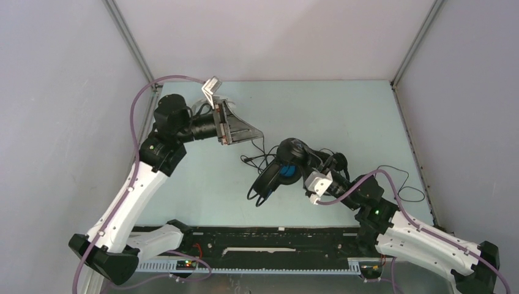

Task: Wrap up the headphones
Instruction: Wrap the headphones cable around the headphones.

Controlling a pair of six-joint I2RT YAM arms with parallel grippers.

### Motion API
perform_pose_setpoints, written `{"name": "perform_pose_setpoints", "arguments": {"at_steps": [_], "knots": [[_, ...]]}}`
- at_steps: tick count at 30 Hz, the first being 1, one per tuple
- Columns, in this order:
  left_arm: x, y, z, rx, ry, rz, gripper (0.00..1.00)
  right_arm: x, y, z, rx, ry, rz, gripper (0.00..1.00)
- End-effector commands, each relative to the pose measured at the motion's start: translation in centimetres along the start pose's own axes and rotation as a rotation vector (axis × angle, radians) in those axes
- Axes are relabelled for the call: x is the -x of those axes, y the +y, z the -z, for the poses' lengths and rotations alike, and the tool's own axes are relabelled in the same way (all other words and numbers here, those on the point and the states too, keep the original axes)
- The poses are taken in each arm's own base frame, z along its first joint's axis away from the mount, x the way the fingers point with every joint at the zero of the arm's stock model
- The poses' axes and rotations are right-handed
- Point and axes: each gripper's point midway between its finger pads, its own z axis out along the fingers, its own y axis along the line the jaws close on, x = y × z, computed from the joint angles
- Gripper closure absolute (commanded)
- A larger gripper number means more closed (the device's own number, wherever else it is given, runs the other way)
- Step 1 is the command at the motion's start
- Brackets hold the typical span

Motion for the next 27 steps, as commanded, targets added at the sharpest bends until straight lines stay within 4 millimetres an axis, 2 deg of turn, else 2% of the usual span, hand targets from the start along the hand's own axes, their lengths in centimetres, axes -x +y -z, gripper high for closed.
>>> {"name": "perform_pose_setpoints", "arguments": {"at_steps": [1, 8, 13, 15, 17, 21, 27], "knots": [[1.0, 0.3, 1.0, 0.058, -0.018, -0.136, 0.00, 1.8, -2.2, 0.0, -0.093, -0.070, -0.191, 0.79], [0.9, 3.0, 2.8, 0.255, -0.016, -0.289, 0.00, -0.4, -4.8, 0.0, -0.154, 0.080, -0.410, 0.79], [2.3, 4.2, 5.3, 0.448, -0.060, -0.498, 0.04, -2.4, -4.7, -0.1, -0.142, 0.223, -0.533, 0.79], [2.7, 4.3, 6.0, 0.526, -0.065, -0.577, 0.06, -3.0, -4.1, -0.2, -0.119, 0.284, -0.592, 0.79], [2.9, 3.9, 6.1, 0.562, -0.060, -0.644, 0.07, -3.8, -3.0, -0.2, -0.083, 0.349, -0.659, 0.79], [2.9, 3.4, 5.0, 0.611, -0.060, -0.726, 0.10, -4.8, -2.2, -0.3, -0.082, 0.470, -0.755, 0.79], [2.8, 5.1, 3.1, 0.776, -0.047, -0.776, 0.11, -5.3, -2.3, -0.7, -0.113, 0.531, -0.825, 0.80]]}}
